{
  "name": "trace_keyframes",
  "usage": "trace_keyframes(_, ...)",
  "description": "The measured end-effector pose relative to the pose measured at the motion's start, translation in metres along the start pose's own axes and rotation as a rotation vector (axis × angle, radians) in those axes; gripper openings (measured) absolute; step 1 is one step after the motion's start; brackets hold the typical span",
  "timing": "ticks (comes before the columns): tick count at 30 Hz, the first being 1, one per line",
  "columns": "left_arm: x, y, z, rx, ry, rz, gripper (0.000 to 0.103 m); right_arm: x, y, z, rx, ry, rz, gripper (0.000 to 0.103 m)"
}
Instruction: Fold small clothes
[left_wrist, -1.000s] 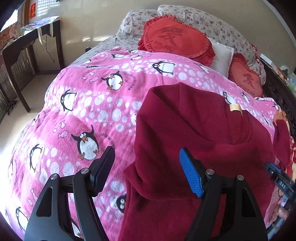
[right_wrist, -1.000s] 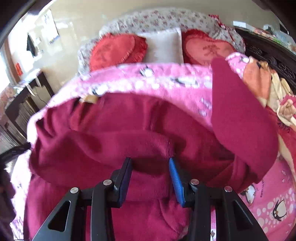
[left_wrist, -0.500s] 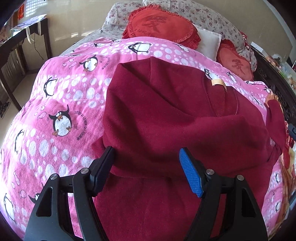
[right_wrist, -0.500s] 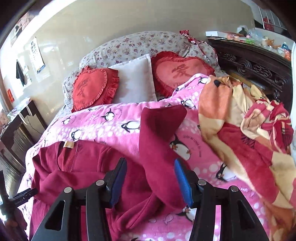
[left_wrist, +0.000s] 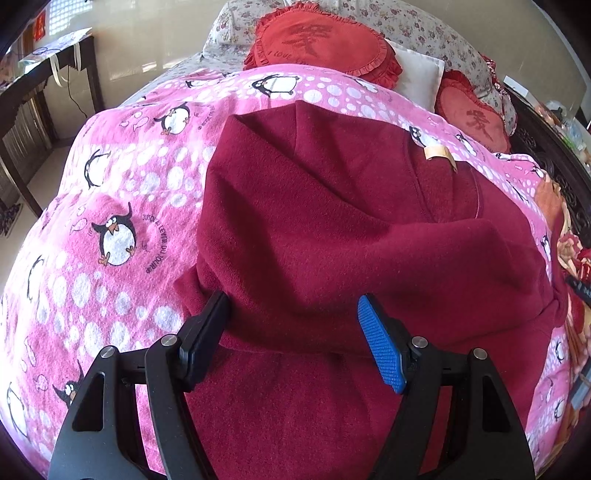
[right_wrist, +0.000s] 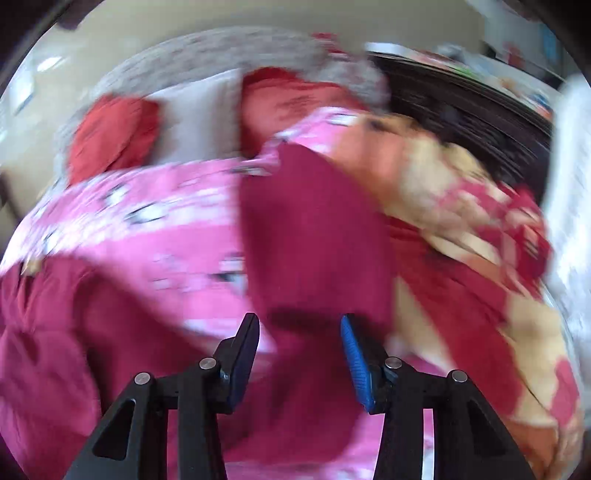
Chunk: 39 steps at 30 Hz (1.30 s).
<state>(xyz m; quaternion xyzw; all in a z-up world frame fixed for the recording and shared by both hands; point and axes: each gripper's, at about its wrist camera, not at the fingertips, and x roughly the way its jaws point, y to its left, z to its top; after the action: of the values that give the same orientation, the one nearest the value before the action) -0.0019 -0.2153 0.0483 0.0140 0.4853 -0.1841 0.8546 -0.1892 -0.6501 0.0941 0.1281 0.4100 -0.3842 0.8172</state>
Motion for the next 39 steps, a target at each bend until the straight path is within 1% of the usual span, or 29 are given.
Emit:
trace_keyframes(1,0.001,-0.001,0.000,-0.004,-0.001,-0.002,0.073,-0.001,-0.019,-0.004,0.035,0.013,-0.033,0.044)
trace_keyframes(2,0.000,-0.001,-0.001,-0.007,-0.005,-0.003,0.073,-0.005,-0.041,-0.009,0.093,0.020,-0.019,0.044)
trace_keyframes(3,0.000,-0.002,-0.001,-0.009,-0.009,-0.004,0.073,-0.011,-0.058,-0.013,0.145,0.017,0.024,0.044)
trace_keyframes(5,0.000,-0.005,0.000,-0.013,-0.012,-0.008,0.073,-0.021,-0.076,-0.018,0.201,0.012,0.083,0.044)
trace_keyframes(6,-0.001,-0.006,0.000,-0.015,-0.014,-0.010,0.073,-0.027,-0.083,-0.020,0.219,0.003,0.112,0.044)
trace_keyframes(8,-0.001,-0.009,0.001,-0.017,-0.018,-0.011,0.073,-0.035,-0.083,-0.020,0.221,-0.022,0.190,0.044)
trace_keyframes(9,-0.002,-0.011,0.001,-0.015,-0.018,-0.013,0.073,-0.039,-0.078,-0.016,0.214,-0.035,0.242,0.046)
trace_keyframes(10,-0.003,-0.013,0.001,-0.012,-0.018,-0.014,0.073,-0.041,-0.071,-0.013,0.207,-0.041,0.272,0.048)
trace_keyframes(11,-0.004,-0.015,0.000,-0.007,-0.019,-0.015,0.073,-0.040,-0.061,-0.007,0.194,-0.044,0.300,0.054)
trace_keyframes(12,-0.005,-0.017,0.000,0.000,-0.020,-0.013,0.073,-0.037,-0.048,-0.001,0.178,-0.042,0.317,0.060)
trace_keyframes(14,-0.006,-0.020,-0.001,0.017,-0.019,-0.008,0.073,-0.025,-0.022,0.015,0.147,-0.036,0.323,0.068)
trace_keyframes(16,-0.006,-0.021,-0.002,0.030,-0.018,-0.002,0.073,-0.013,0.000,0.029,0.109,-0.029,0.317,0.069)
trace_keyframes(19,-0.004,-0.021,-0.004,0.033,-0.009,0.005,0.073,0.017,0.028,0.047,0.042,0.033,0.313,0.069)
trace_keyframes(20,-0.003,-0.020,-0.004,0.029,-0.005,0.007,0.073,0.030,0.038,0.050,0.011,0.054,0.300,0.069)
trace_keyframes(22,-0.002,-0.019,-0.003,0.022,0.001,0.006,0.073,0.052,0.043,0.051,-0.029,0.083,0.263,0.068)
trace_keyframes(23,-0.002,-0.018,-0.003,0.020,0.001,0.005,0.073,0.057,0.042,0.050,-0.033,0.089,0.254,0.054)
trace_keyframes(24,-0.002,-0.017,-0.002,0.020,-0.002,0.006,0.073,0.063,0.035,0.049,-0.014,0.093,0.257,0.033)
trace_keyframes(25,-0.003,-0.017,-0.002,0.022,-0.006,0.007,0.073,0.062,0.025,0.049,0.017,0.088,0.271,0.026)
trace_keyframes(26,-0.003,-0.017,-0.001,0.024,-0.007,0.010,0.073,0.059,0.014,0.049,0.054,0.081,0.298,0.014)
trace_keyframes(27,-0.003,-0.016,0.000,0.024,-0.007,0.010,0.073,0.053,0.002,0.049,0.083,0.068,0.317,0.006)
trace_keyframes(30,-0.003,-0.013,0.002,0.012,-0.007,0.000,0.073,0.019,-0.029,0.048,0.116,-0.013,0.333,0.004)
trace_keyframes(31,-0.005,-0.013,0.003,0.008,-0.011,-0.003,0.073,0.006,-0.039,0.049,0.128,-0.041,0.354,0.004)
trace_keyframes(34,-0.012,-0.010,0.005,-0.008,-0.027,-0.010,0.073,-0.041,-0.063,0.052,0.159,-0.143,0.446,0.004)
trace_keyframes(36,-0.019,-0.008,0.007,-0.019,-0.040,-0.016,0.073,-0.075,-0.075,0.058,0.159,-0.220,0.536,0.004)
trace_keyframes(37,-0.023,-0.007,0.008,-0.022,-0.049,-0.017,0.073,-0.086,-0.074,0.059,0.153,-0.240,0.565,0.004)
trace_keyframes(39,-0.032,-0.006,0.011,-0.024,-0.069,-0.015,0.073,-0.114,-0.063,0.067,0.106,-0.287,0.664,0.004)
